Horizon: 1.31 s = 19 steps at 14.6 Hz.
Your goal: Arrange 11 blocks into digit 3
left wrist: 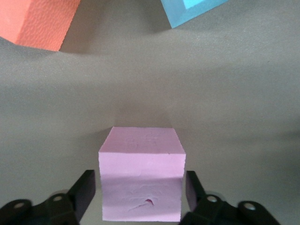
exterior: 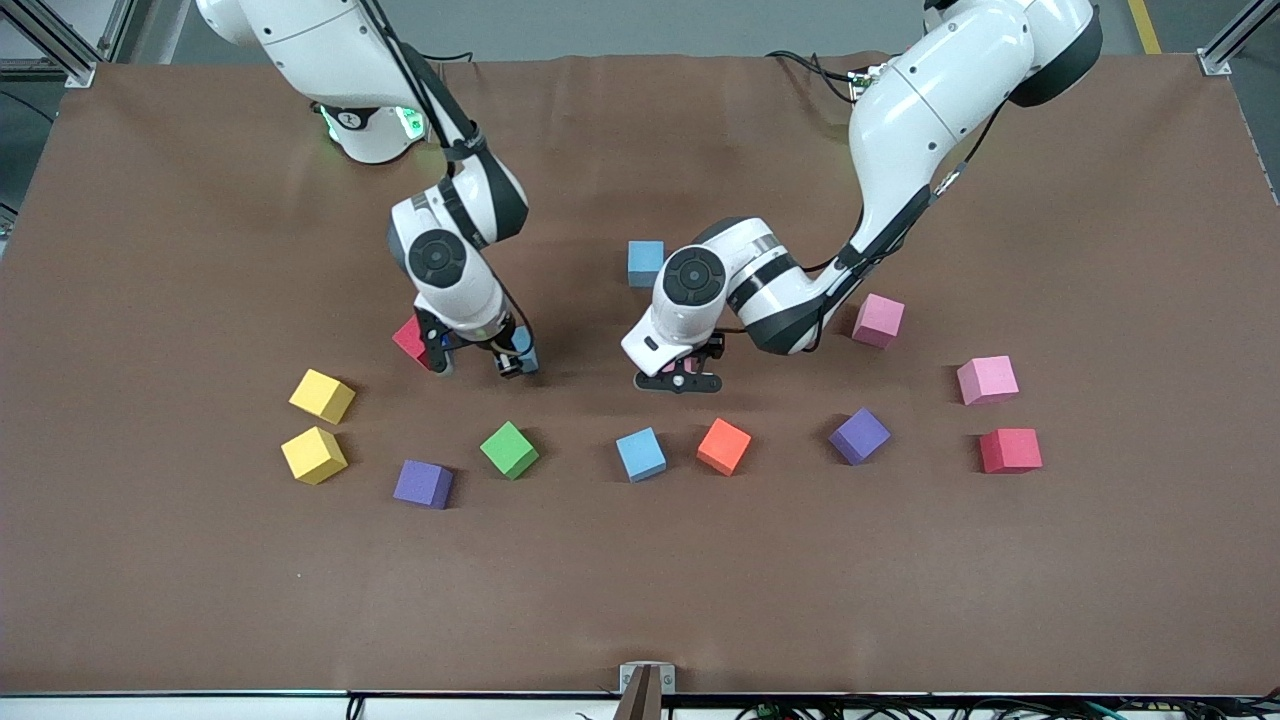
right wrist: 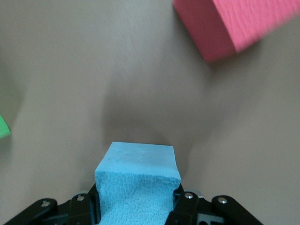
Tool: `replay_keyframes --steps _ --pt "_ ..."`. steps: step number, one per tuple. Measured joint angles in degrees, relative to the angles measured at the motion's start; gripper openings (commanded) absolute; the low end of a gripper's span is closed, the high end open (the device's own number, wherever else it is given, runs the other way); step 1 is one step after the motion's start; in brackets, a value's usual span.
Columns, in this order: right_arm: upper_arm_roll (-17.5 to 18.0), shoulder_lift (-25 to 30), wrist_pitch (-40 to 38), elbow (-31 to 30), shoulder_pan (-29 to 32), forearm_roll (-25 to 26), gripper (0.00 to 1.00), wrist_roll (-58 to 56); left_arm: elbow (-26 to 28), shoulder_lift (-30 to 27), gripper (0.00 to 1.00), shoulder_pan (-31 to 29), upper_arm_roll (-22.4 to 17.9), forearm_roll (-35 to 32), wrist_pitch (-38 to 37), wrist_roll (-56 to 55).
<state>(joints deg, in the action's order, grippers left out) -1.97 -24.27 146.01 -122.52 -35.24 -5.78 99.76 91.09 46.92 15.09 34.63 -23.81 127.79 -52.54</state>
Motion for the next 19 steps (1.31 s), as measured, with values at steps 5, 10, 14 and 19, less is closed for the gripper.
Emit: replay_keyframes --steps 5,10,14,19 --pt "0.08 0.46 -0.46 -0.26 -5.46 0.0 0.0 10.59 -0.04 0.43 0.36 -0.03 -0.09 0.0 1.14 -0.31" --pt "0.07 1.37 -0.47 -1.83 -8.26 0.0 0.0 15.74 -1.3 0.28 0.2 -0.34 -0.07 0.0 1.22 -8.05" --pt "0.09 3.8 -0.46 -4.43 -10.41 0.0 0.0 20.25 -1.59 -2.06 0.24 -0.58 0.03 0.0 -1.91 -16.36" --pt "0.09 10.74 -0.75 -9.44 -11.34 0.0 0.0 24.91 0.73 -5.78 0.22 -0.54 0.43 0.0 -5.8 -31.03"
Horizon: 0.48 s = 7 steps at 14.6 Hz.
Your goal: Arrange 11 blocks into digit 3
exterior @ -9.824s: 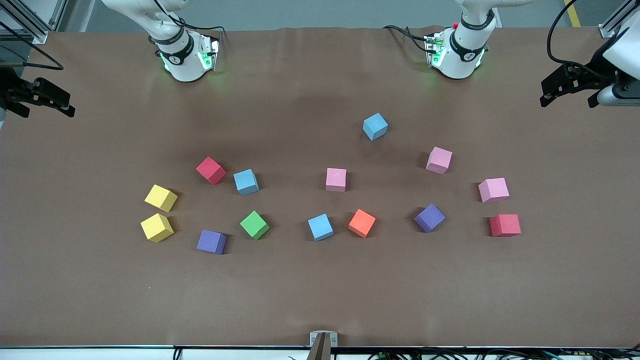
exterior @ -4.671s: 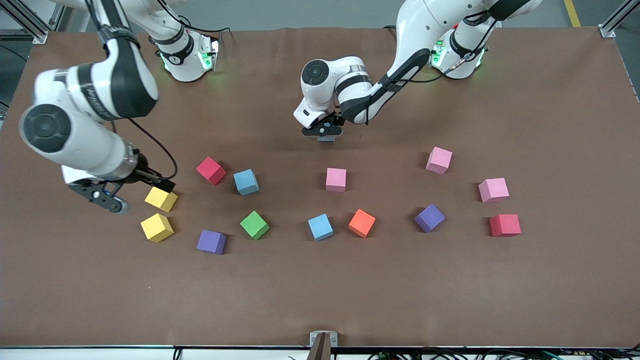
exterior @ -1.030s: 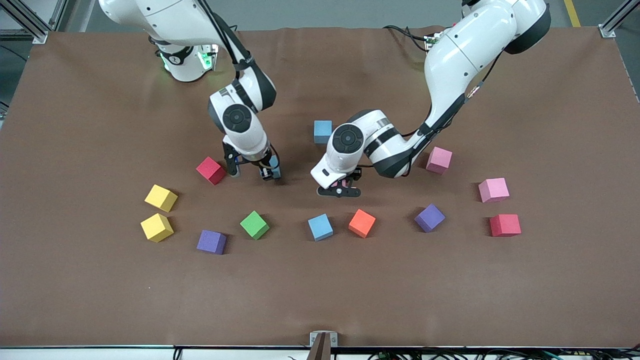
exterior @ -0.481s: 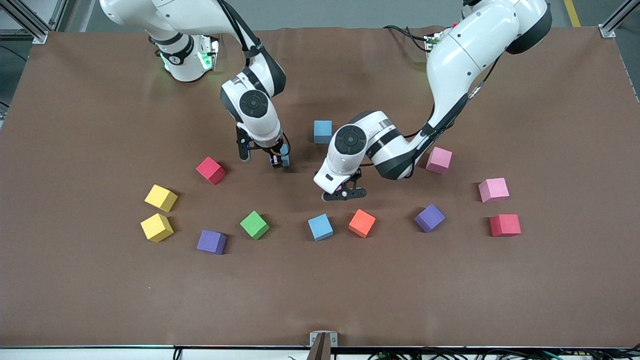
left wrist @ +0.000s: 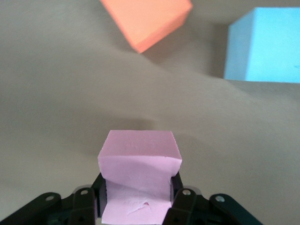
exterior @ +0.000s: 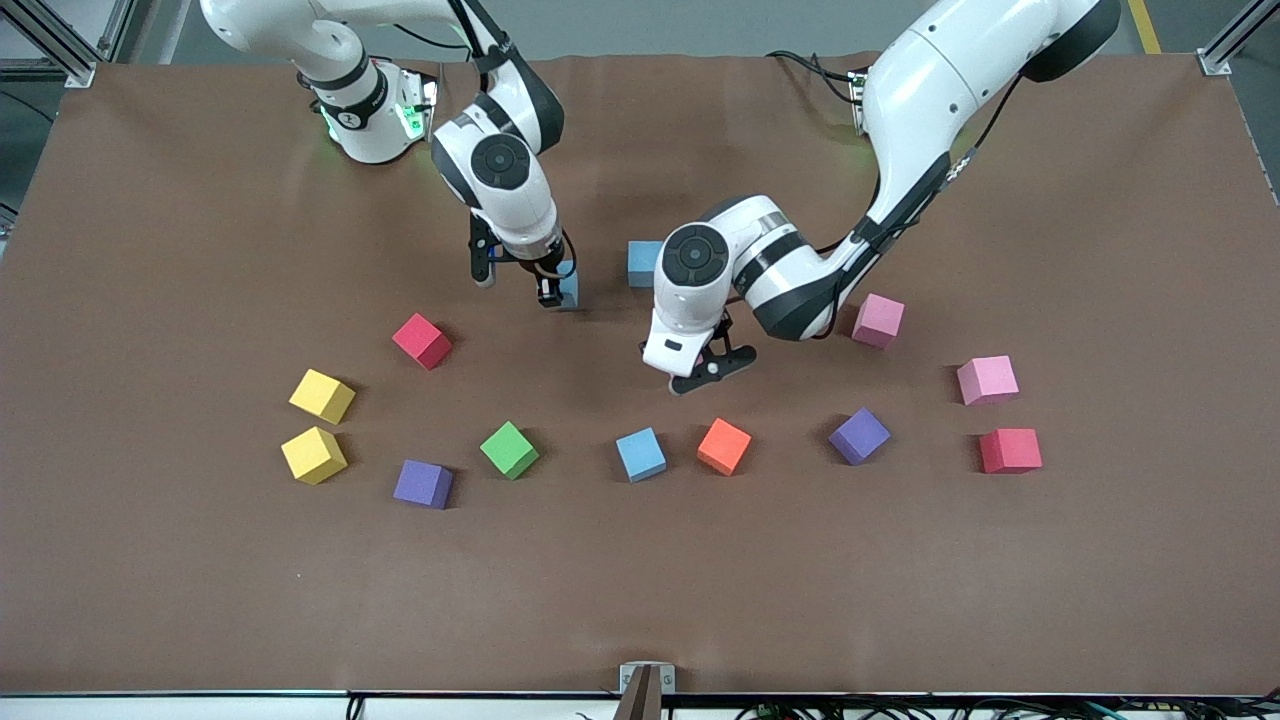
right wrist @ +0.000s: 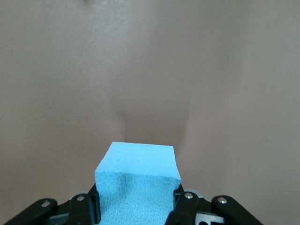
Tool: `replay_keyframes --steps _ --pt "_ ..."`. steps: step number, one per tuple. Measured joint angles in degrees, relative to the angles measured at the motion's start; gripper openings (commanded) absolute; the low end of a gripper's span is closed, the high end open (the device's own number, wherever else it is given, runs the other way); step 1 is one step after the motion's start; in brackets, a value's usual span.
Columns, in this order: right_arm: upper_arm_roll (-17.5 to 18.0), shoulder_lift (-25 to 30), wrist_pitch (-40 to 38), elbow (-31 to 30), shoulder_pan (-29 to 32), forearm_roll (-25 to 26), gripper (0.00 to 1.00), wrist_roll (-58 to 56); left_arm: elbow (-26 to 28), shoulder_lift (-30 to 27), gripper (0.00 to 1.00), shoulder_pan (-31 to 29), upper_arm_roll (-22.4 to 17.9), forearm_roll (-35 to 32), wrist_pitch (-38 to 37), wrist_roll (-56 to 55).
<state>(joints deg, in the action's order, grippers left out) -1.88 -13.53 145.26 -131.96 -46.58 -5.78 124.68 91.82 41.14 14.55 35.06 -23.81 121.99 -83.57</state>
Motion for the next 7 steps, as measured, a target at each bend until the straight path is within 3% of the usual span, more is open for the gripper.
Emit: replay_keyframes --steps 4,7 --pt "0.02 0.58 1.29 -1.04 -1.34 0.0 0.0 3.36 6.02 -3.43 0.21 -3.42 1.75 0.24 -0.23 -12.96" --pt "0.04 0.35 4.89 -1.57 -3.42 -0.41 0.0 5.71 10.46 -4.68 0.2 -10.76 7.89 0.59 -0.15 -25.61"
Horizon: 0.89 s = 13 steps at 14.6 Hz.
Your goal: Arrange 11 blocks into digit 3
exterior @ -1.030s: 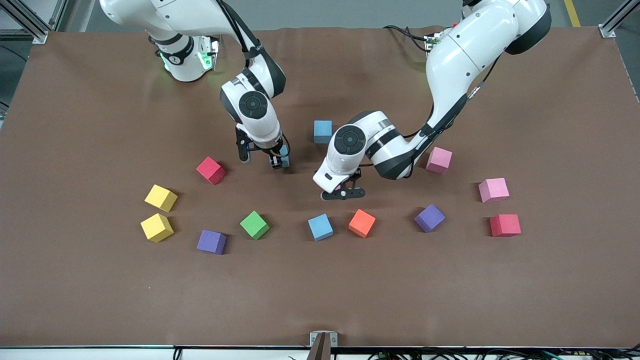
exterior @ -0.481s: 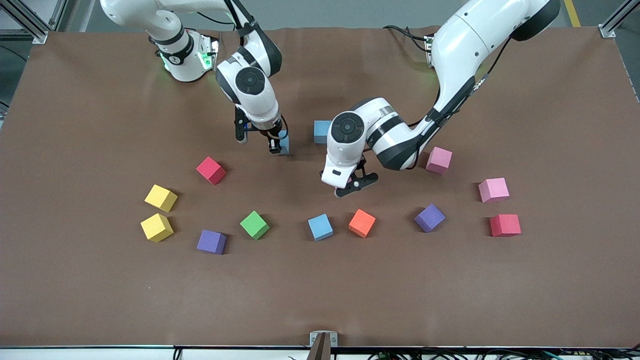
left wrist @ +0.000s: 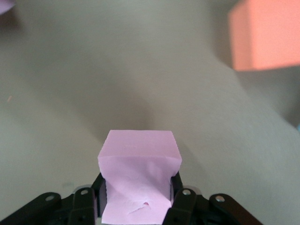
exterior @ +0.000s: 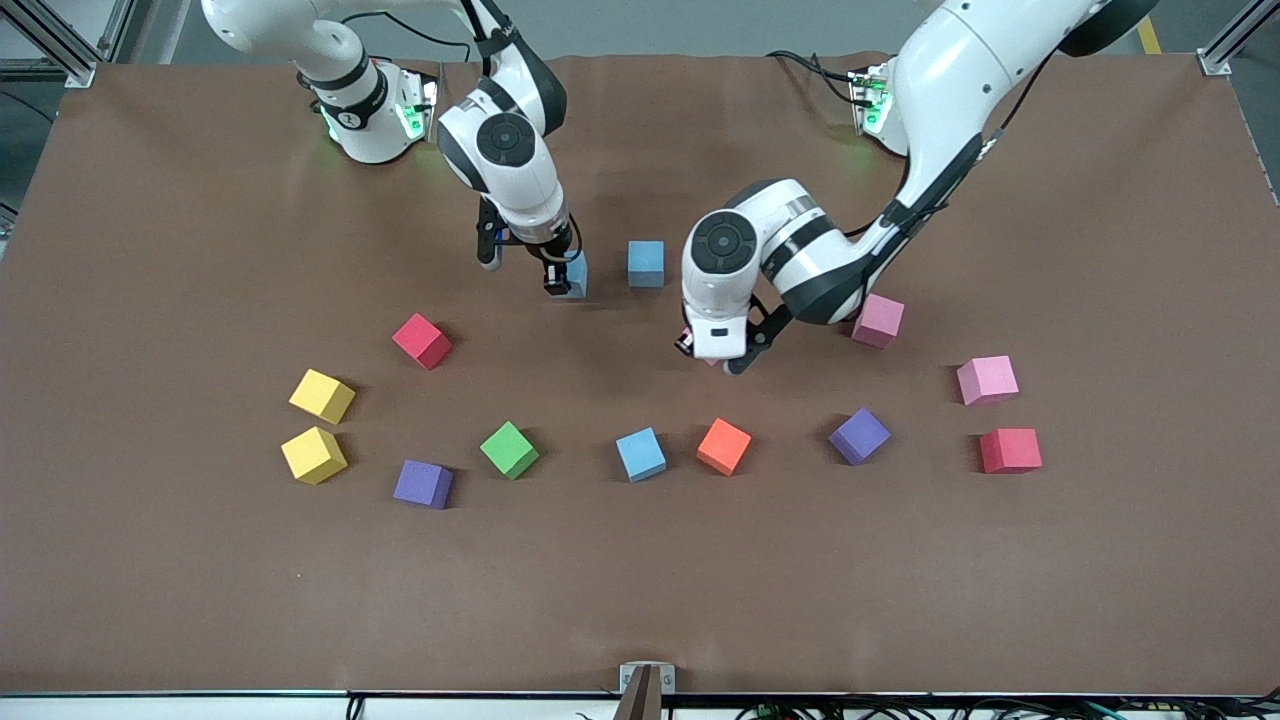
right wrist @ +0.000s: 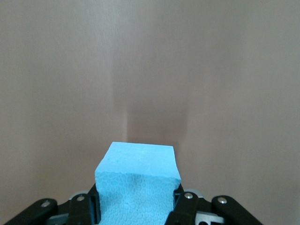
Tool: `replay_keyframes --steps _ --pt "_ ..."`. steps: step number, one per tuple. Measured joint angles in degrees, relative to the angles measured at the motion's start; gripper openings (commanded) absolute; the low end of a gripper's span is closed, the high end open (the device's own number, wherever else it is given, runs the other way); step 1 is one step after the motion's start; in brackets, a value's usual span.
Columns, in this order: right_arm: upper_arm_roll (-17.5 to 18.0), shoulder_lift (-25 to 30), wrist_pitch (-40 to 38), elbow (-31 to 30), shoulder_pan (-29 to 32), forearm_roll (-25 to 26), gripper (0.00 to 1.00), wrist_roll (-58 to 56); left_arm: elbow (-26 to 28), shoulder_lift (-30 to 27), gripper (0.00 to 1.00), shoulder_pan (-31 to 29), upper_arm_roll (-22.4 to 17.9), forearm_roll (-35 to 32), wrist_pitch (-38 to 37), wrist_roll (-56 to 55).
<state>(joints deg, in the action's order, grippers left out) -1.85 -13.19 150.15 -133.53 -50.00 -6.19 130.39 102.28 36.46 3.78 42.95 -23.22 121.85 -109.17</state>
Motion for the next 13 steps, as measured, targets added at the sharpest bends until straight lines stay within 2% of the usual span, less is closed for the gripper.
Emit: replay_keyframes --steps 2,6,13 --pt "0.02 -0.93 1.91 -0.31 -1.73 -0.18 0.0 0.78 2.06 -0.41 0.2 -2.67 2.61 0.01 0.21 -8.95" --pt "0.02 -2.64 2.52 -0.42 -4.13 -0.23 0.0 0.97 4.89 -0.58 0.2 -2.62 3.58 0.03 2.79 -25.59" --pt "0.01 -4.36 2.87 0.35 -5.34 -0.23 0.0 0.97 10.86 -1.15 0.2 -2.6 3.66 0.03 9.2 -37.86"
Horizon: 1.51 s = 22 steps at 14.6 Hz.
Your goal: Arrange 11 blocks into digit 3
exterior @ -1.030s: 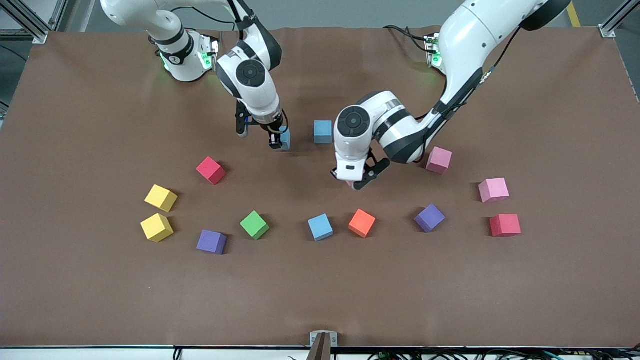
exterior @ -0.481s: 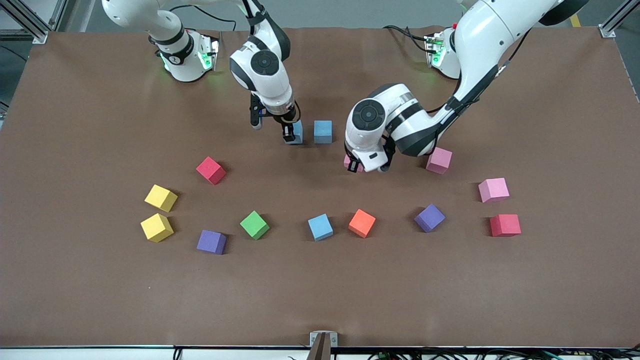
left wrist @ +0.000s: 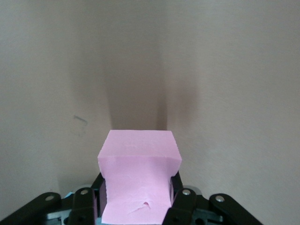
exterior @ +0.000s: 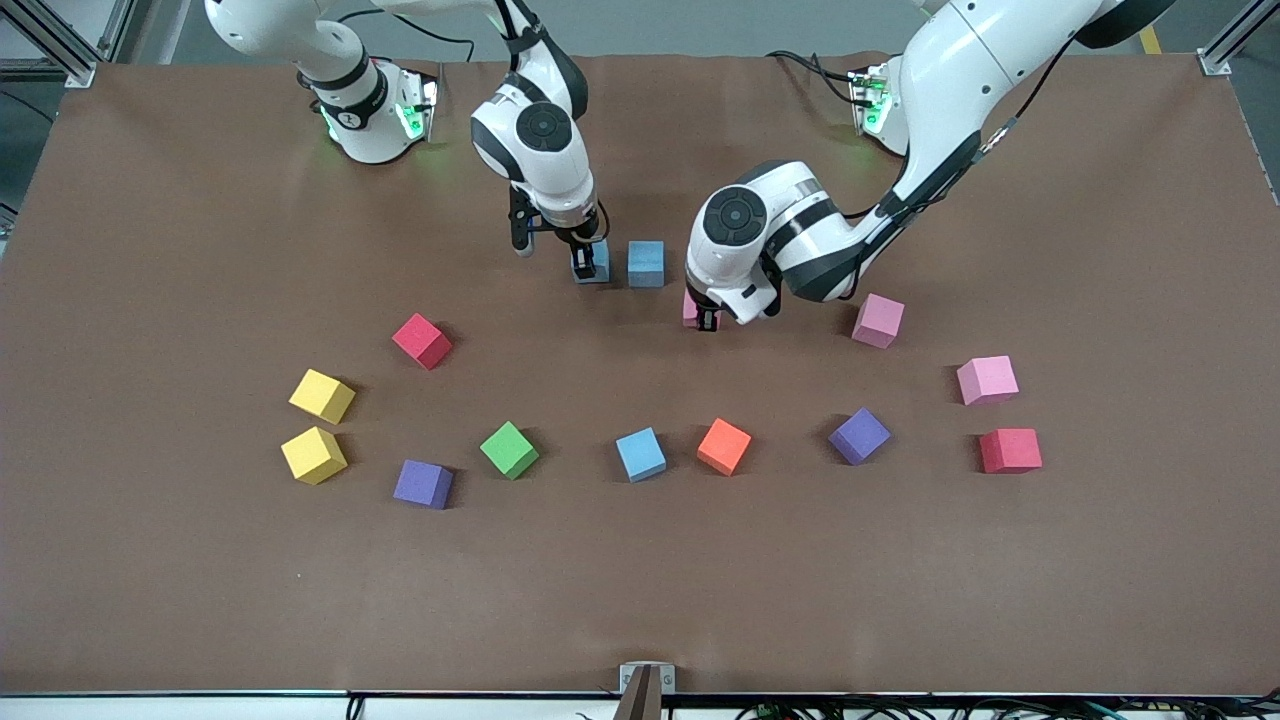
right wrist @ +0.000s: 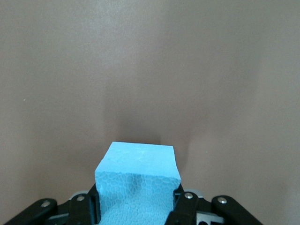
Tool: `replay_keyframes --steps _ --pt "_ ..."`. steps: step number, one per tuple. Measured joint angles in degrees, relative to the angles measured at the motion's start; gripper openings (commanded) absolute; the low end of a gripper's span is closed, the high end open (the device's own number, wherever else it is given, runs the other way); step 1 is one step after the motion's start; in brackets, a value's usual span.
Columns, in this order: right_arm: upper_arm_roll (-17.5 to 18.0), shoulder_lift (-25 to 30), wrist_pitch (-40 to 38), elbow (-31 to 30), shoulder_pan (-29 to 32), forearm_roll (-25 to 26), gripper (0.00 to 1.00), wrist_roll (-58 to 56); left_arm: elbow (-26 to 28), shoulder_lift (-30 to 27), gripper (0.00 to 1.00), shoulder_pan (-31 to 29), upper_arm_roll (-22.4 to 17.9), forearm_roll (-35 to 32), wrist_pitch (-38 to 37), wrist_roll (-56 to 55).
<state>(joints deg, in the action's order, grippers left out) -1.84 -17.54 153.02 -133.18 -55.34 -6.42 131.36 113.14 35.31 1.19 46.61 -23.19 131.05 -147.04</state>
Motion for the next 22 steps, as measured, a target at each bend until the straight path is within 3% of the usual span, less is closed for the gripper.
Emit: replay_keyframes --steps 6,12,22 --pt "0.0 -2.52 0.0 2.57 -0.12 0.0 0.0 0.0 3.13 -0.49 0.2 -0.02 1.09 0.0 2.27 -8.36" --pt "0.01 -3.35 -0.1 3.69 -0.26 0.0 0.0 -0.01 6.39 -0.64 0.2 -0.05 1.75 0.22 6.27 -9.24" --pt "0.01 -3.65 -0.25 4.14 -0.67 0.0 0.0 -0.01 7.18 -0.71 0.2 0.04 2.35 0.43 6.76 -9.79"
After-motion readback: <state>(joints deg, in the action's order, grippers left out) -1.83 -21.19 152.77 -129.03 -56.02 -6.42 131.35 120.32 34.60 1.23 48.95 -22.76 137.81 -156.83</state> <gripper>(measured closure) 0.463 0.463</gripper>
